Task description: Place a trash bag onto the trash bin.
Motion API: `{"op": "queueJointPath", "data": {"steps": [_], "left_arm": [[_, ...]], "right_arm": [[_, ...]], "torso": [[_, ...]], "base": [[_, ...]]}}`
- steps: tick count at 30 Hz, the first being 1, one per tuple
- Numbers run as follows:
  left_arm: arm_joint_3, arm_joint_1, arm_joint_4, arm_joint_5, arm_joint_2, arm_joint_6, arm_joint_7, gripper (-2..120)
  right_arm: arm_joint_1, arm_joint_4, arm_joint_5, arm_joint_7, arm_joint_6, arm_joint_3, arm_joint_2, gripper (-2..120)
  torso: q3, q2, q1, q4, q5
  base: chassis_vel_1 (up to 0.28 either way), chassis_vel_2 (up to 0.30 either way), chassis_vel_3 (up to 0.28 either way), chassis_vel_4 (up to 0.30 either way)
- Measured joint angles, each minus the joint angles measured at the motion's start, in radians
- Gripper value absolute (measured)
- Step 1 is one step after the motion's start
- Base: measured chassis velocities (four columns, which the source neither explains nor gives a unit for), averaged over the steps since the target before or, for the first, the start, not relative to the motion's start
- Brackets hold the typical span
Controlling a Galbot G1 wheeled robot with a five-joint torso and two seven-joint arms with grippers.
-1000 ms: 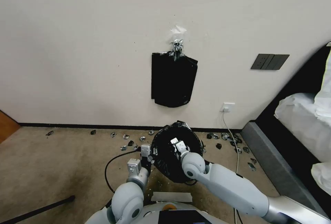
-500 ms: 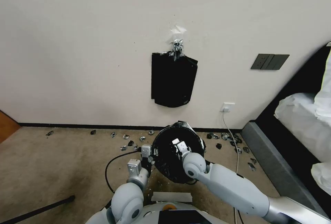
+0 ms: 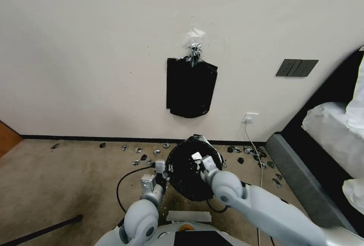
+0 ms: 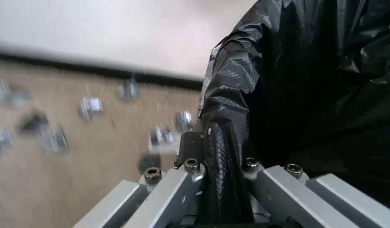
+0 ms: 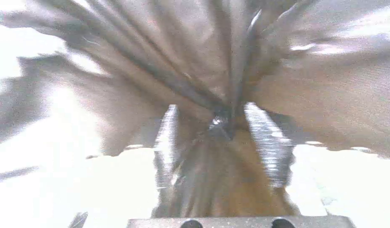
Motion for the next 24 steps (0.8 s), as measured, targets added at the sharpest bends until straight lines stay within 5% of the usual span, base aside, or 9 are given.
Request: {"op": "queueJointPath", "data": {"steps": [6, 10, 24], "left_arm": [[0.001, -0.076, 0.092, -0.190, -0.039, 0.024, -0.106, 1], [0.006, -0.106, 0.136, -0.222, -0.055, 0.043, -0.141, 1], [0.012, -0.142, 0.199, -0.297, -0.046, 0.080, -0.191, 1]], "right_arm": [[-0.171, 0.060, -0.057, -0.070, 0.000, 0.154, -0.022, 78], [-0.216, 0.060, -0.089, -0.083, 0.000, 0.183, -0.015, 96], [-0.220, 0.048, -0.090, -0.086, 0.001, 0.196, 0.004, 100]], "torso": [[0.000, 0.000, 0.000, -0.0001, -0.0001], [0.000, 0.000, 0.000, 0.0002, 0.0000], [0.000, 0.000, 0.000, 0.0003, 0.0000]], "base": [[0.000, 0.000, 0.000, 0.000], [0.000, 0.000, 0.000, 0.000], [0.000, 0.000, 0.000, 0.000]]}}
